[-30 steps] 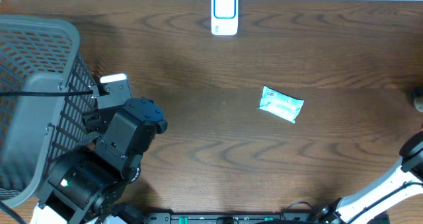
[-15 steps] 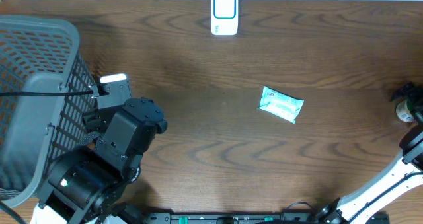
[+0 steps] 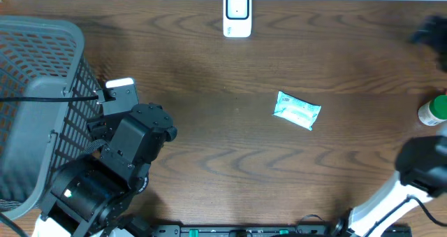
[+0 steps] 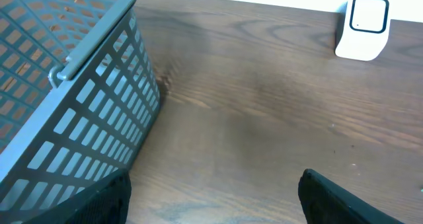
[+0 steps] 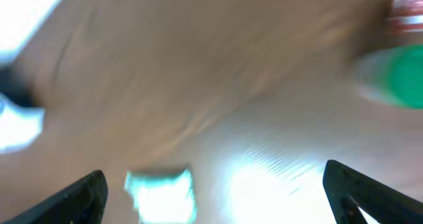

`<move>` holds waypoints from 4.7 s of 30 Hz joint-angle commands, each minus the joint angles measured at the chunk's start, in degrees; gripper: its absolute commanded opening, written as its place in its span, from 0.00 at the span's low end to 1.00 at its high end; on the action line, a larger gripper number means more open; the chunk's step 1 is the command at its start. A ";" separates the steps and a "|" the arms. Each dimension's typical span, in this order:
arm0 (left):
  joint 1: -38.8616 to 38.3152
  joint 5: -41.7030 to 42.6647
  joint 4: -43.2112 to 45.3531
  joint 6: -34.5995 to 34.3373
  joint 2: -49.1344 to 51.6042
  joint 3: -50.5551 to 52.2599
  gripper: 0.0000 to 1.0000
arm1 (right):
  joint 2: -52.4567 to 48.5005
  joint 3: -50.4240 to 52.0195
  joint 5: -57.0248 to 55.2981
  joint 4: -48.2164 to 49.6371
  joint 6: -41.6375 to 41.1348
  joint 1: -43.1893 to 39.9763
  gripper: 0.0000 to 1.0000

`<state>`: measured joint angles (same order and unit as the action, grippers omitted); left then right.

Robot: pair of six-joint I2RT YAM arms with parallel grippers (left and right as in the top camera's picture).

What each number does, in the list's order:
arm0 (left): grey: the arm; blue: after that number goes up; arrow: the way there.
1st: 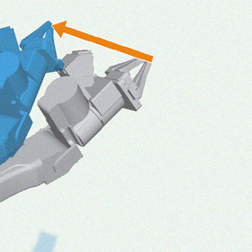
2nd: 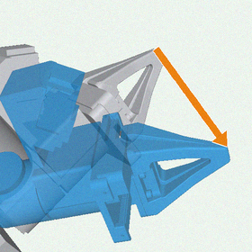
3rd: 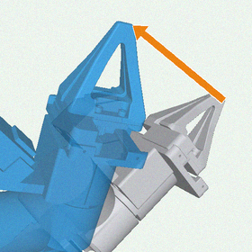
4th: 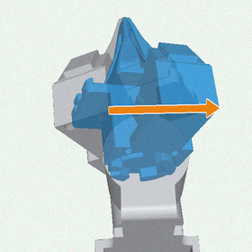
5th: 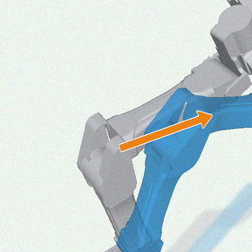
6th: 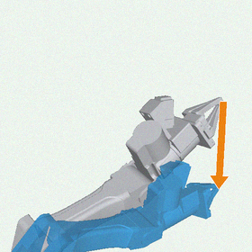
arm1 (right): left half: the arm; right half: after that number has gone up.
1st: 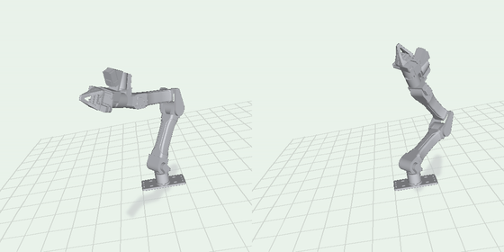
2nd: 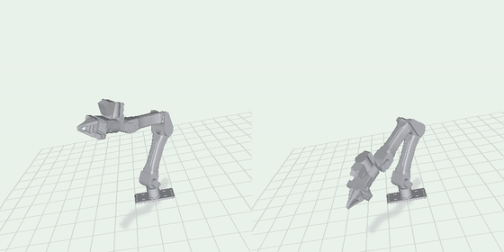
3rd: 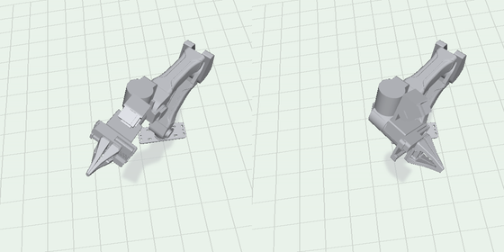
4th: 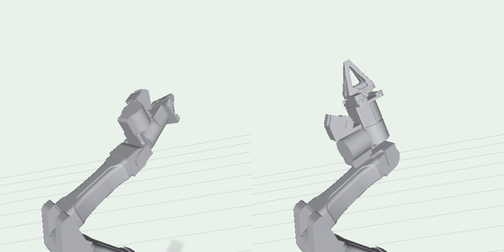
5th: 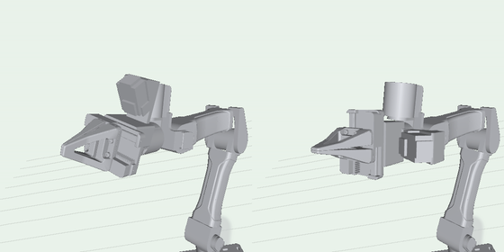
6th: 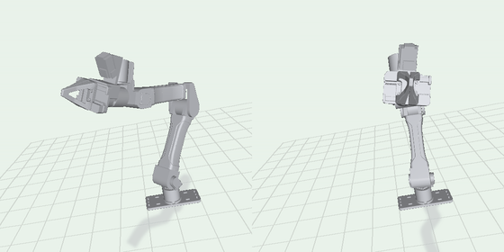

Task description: Scan the item barcode

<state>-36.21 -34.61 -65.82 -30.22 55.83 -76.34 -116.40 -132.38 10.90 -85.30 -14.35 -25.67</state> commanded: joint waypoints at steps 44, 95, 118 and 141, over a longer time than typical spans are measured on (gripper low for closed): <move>0.09 -0.31 -0.15 -0.55 -0.11 0.00 0.81 | -18.62 39.01 5.22 12.44 44.98 23.04 0.20; 0.09 -0.31 -0.15 -0.55 -0.11 0.00 0.81 | 2.91 6.58 -68.46 22.36 19.69 54.25 0.02; 0.09 -0.31 -0.15 -0.55 -0.11 0.00 0.81 | 2.86 41.55 -99.58 71.36 41.90 57.00 0.02; 0.09 -0.31 -0.15 -0.55 -0.11 0.00 0.81 | 3.19 44.11 1.03 26.08 9.25 61.07 0.01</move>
<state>-36.21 -34.61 -65.80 -30.22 55.83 -76.34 -113.75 -88.07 -14.39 -58.59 -4.54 39.22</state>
